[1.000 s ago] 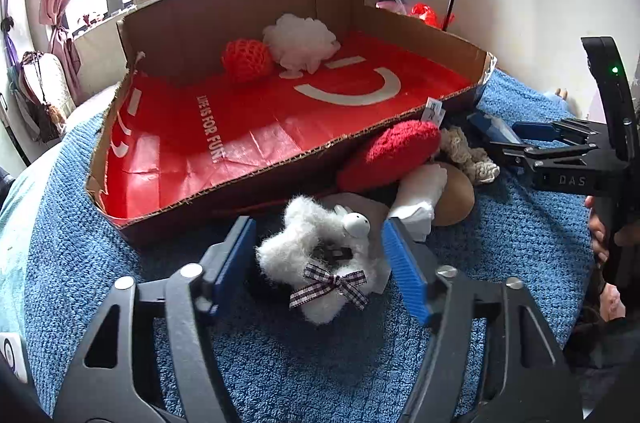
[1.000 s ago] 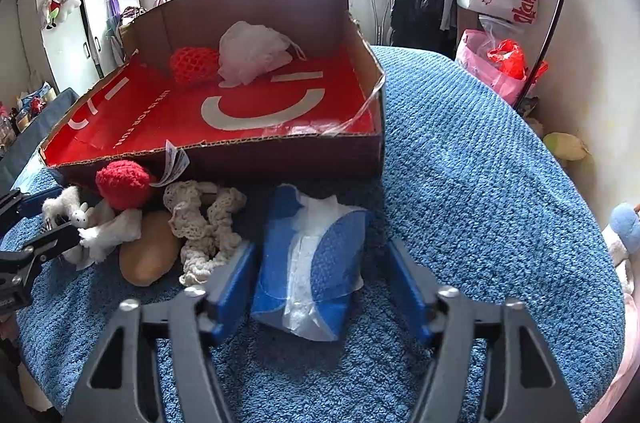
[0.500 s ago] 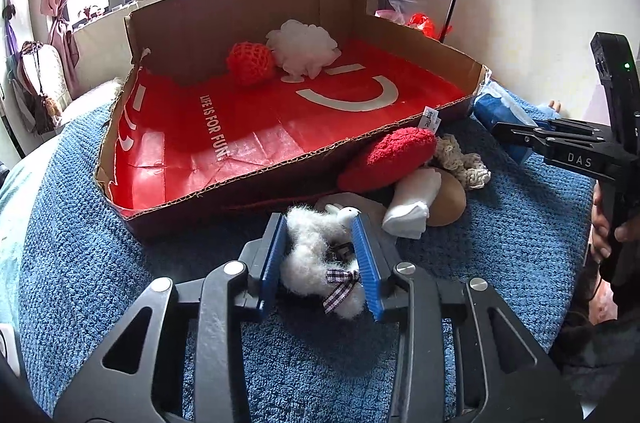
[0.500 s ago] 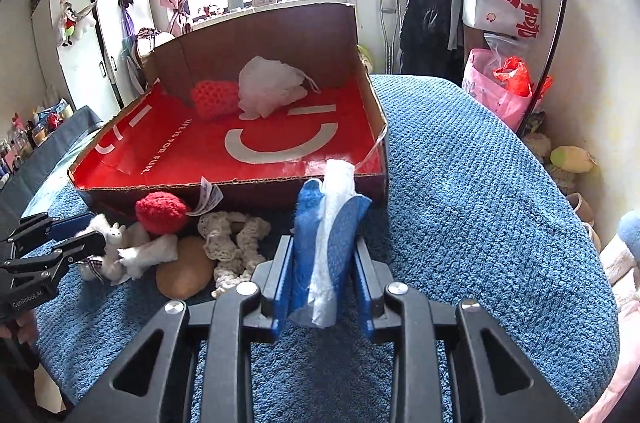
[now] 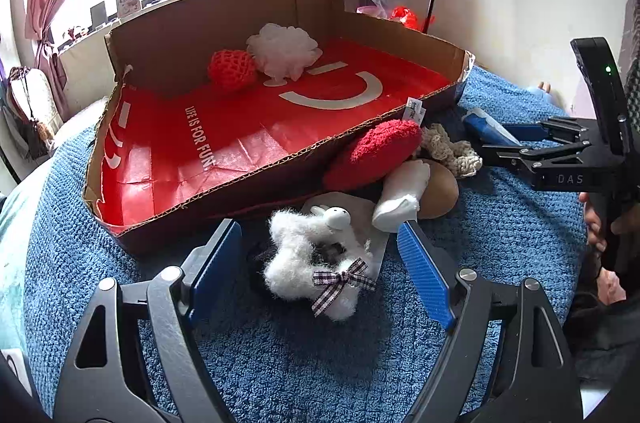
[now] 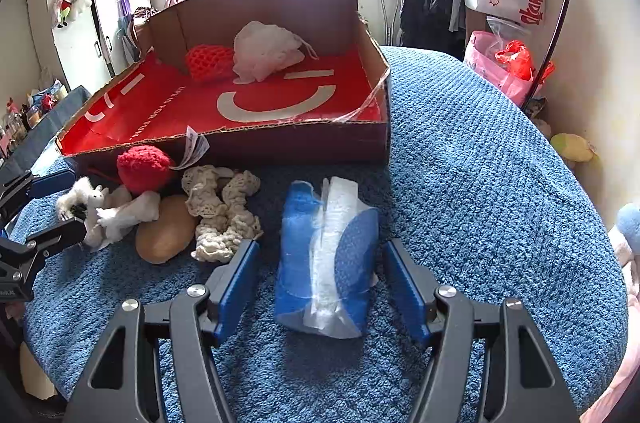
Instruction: Organize soft objects
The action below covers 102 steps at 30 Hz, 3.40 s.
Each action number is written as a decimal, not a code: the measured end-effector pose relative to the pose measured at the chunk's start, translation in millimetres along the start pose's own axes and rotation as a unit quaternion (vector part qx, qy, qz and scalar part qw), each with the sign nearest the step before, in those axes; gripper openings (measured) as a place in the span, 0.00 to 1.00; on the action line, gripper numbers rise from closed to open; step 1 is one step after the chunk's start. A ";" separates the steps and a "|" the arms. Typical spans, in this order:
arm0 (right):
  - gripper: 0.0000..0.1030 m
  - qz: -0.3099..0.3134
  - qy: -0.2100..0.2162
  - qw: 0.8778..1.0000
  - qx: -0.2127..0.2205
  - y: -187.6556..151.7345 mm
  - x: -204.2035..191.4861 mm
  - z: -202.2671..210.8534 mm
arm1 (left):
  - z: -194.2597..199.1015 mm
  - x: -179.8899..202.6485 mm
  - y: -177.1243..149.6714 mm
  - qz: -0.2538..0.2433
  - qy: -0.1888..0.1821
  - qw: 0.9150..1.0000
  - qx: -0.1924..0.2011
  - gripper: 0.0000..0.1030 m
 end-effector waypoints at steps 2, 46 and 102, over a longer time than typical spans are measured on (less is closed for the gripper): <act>0.65 -0.002 -0.004 1.000 0.000 0.6 1.4 -2.1 | -3.7 1.5 0.5 -0.009 -0.003 1.000 -0.006 0.77; 0.49 0.002 0.012 1.000 0.000 -5.5 1.5 -2.6 | 5.0 -2.8 -5.8 -0.026 -0.020 0.999 -0.013 0.67; 0.29 0.020 0.026 0.999 0.041 -3.3 -5.1 19.7 | 7.0 -47.9 -23.7 0.019 0.016 0.999 -0.030 0.30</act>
Point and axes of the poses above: each gripper's, at about its wrist camera, not at the fingertips, and z roughly against the way its jaws point, x to its right, y to its top, the point moved 4 cm from there along -z, roughly the way its jaws point, and after that the axes turned 10 degrees about -x, right-handed, at the moved point
